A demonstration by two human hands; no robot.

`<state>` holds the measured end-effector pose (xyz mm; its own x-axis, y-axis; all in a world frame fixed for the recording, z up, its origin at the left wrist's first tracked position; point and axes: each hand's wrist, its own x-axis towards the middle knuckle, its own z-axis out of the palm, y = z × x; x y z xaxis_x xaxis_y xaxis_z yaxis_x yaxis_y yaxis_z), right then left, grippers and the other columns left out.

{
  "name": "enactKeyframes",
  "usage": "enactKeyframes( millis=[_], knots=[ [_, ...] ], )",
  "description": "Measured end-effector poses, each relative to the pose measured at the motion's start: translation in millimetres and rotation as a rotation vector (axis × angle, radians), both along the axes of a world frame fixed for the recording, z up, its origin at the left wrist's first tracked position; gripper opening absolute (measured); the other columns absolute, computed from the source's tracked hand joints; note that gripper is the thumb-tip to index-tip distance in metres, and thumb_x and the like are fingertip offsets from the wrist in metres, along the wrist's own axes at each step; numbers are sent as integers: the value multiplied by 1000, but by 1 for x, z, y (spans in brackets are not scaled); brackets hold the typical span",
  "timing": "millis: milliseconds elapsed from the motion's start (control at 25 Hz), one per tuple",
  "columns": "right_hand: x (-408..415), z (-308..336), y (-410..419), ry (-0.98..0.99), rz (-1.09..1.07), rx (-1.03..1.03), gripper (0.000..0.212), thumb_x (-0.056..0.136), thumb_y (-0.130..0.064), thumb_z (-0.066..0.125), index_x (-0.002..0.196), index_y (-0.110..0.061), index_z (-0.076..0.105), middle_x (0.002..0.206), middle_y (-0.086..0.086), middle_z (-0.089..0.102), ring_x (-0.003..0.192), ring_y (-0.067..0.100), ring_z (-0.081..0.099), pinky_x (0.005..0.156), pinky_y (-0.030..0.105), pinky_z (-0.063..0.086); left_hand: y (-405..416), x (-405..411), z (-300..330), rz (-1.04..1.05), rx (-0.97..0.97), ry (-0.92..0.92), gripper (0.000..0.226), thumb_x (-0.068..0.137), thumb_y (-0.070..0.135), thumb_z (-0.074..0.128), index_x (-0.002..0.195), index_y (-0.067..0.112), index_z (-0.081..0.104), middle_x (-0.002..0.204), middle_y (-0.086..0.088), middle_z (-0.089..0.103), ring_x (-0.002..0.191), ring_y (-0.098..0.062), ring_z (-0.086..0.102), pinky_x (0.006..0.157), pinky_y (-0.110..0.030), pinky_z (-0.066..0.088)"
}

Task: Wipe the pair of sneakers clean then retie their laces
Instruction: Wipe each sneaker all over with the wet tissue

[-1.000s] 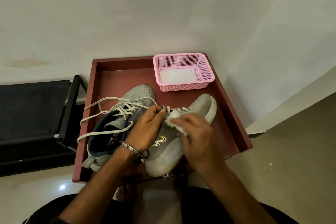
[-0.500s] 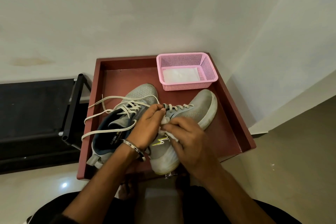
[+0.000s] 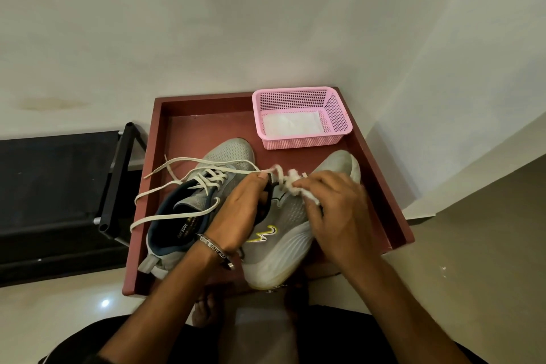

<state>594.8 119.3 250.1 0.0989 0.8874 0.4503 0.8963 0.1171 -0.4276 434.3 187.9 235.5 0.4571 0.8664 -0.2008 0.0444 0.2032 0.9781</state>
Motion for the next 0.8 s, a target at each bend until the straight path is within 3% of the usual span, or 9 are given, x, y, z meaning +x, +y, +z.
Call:
enactKeyframes(
  millis=[80, 160, 240, 360, 440, 520, 640, 800],
  knots=[
    [6, -1, 0, -1, -137, -40, 23, 87, -11, 64, 105, -20, 73, 104, -4, 67, 98, 16, 57, 80, 45, 50, 0, 1, 1, -23, -45, -9, 22, 103, 24, 38, 92, 8, 49, 62, -1, 33, 51, -10, 27, 47, -20, 24],
    [-4, -5, -6, 96, -37, -13, 25, 85, -7, 65, 106, -18, 73, 103, -3, 66, 97, 14, 58, 80, 39, 52, 4, 2, 3, -47, -102, -23, 19, 97, 29, 42, 97, 13, 50, 68, -10, 31, 54, -11, 22, 50, -26, 18],
    [-22, -4, -16, 174, 156, -15, 27, 82, -6, 66, 105, -17, 74, 100, -3, 64, 95, 15, 59, 80, 33, 52, 9, 0, 6, -55, -218, -65, 38, 82, 48, 46, 99, 14, 51, 77, -16, 36, 59, -20, 20, 55, -34, 15],
    [-46, -4, -28, 66, 377, -60, 21, 81, -9, 68, 101, -14, 76, 96, -1, 63, 90, 15, 59, 78, 28, 49, 14, -3, 2, -56, -313, -195, 64, 71, 61, 53, 111, 12, 47, 93, -20, 40, 67, -23, 28, 58, -32, 22],
    [-39, -7, -23, 32, 337, -19, 19, 83, -13, 65, 99, -13, 76, 94, 0, 63, 88, 16, 59, 76, 30, 50, 19, -4, -6, -59, -300, -167, 74, 64, 68, 61, 113, 13, 48, 101, -18, 37, 78, -29, 29, 63, -35, 25],
    [-23, -10, -14, 78, 154, 35, 22, 81, -12, 63, 100, -13, 76, 94, 0, 63, 88, 16, 60, 76, 33, 51, 22, -5, -10, -56, -262, -92, 76, 56, 75, 68, 105, 19, 49, 101, -12, 35, 87, -29, 25, 65, -33, 26],
    [-33, -7, -21, 72, 179, 9, 23, 80, -8, 65, 101, -12, 75, 96, -1, 63, 89, 17, 59, 76, 31, 50, 21, -7, -6, -51, -283, -90, 61, 57, 70, 65, 95, 25, 48, 100, -8, 29, 91, -27, 18, 62, -29, 20],
    [-76, -5, -41, -111, 435, -122, 20, 92, -15, 55, 102, -16, 72, 96, -3, 60, 89, 17, 53, 73, 34, 48, 20, -9, -2, -104, -308, -90, 68, 66, 69, 50, 111, 18, 58, 103, -9, 35, 93, -26, 27, 65, -28, 27]
  ],
)
